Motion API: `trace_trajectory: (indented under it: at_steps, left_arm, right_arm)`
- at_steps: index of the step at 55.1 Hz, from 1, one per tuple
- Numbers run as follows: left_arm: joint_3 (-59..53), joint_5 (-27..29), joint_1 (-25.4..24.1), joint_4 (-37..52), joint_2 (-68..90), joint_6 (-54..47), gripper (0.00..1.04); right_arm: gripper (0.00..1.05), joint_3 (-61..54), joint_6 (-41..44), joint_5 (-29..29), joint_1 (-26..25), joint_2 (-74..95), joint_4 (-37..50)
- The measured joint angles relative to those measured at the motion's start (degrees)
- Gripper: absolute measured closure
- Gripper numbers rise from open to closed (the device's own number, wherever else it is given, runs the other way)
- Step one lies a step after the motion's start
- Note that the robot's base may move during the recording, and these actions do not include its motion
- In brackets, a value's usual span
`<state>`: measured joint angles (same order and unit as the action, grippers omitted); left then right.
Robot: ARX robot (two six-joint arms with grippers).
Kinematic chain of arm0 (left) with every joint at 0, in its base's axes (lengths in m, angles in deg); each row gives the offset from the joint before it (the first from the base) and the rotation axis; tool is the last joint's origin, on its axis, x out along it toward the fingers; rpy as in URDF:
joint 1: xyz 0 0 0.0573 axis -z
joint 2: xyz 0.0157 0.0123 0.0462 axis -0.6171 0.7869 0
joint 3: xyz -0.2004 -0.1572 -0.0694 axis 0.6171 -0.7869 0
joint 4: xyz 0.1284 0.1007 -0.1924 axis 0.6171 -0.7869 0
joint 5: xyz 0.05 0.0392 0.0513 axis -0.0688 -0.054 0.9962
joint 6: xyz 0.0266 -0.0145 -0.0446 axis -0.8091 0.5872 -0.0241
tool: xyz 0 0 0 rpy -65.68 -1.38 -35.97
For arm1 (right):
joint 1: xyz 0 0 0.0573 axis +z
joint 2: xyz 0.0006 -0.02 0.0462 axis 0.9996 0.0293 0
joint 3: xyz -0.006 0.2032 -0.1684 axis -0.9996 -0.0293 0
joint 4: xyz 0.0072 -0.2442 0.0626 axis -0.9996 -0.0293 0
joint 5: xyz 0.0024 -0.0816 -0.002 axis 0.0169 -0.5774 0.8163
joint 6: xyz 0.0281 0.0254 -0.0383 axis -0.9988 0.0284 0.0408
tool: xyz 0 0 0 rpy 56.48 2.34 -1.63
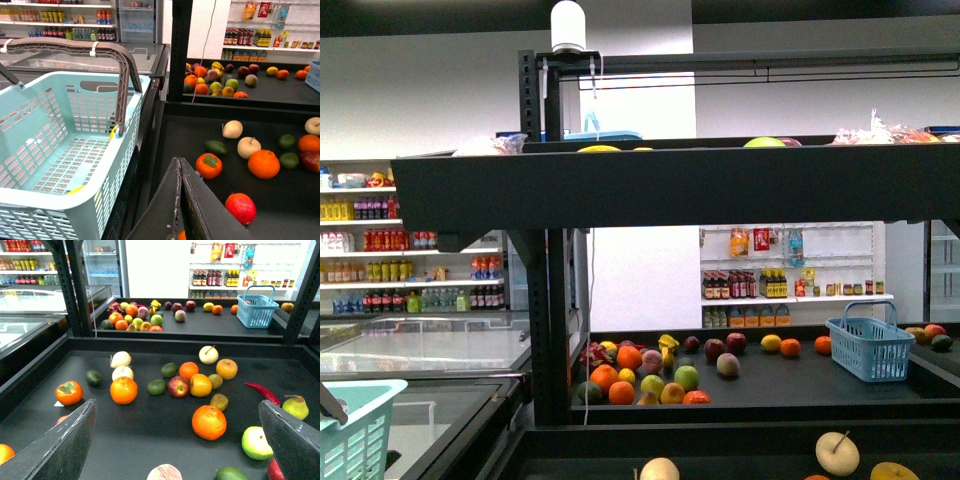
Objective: Pick lemon from shelf
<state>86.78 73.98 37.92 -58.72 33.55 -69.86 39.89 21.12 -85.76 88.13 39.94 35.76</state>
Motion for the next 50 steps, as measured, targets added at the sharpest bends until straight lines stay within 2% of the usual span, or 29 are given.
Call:
trace_trajectory:
  at_steps: [25,30,37,38,50]
  left_arm:
    - [-4.7,0.0,0.0,-1.7,-7.1,0.0,1.02]
    - [-5.2,0.0,0.0,-8.7,-13.0,0.0,1.02]
    - [-7.3,0.0,0.1,-9.9,-18.0,0.0,1.02]
    - [-7.3,0.0,0.1,-9.9,-18.0,0.0,1.01]
    - [-7.3,0.0,0.1,-9.9,-18.0,0.0,0.61]
  right_arm:
    - [0.07,0.0,0.0,0.0,0.0,0.0,0.0]
    - [0.07,0.0,0.0,0.0,0.0,0.0,0.0]
    - [0.07,0.0,0.0,0.0,0.0,0.0,0.0]
    - [0.07,0.0,0.0,0.0,0.0,0.0,0.0]
    - [0.07,0.0,0.0,0.0,0.0,0.0,0.0]
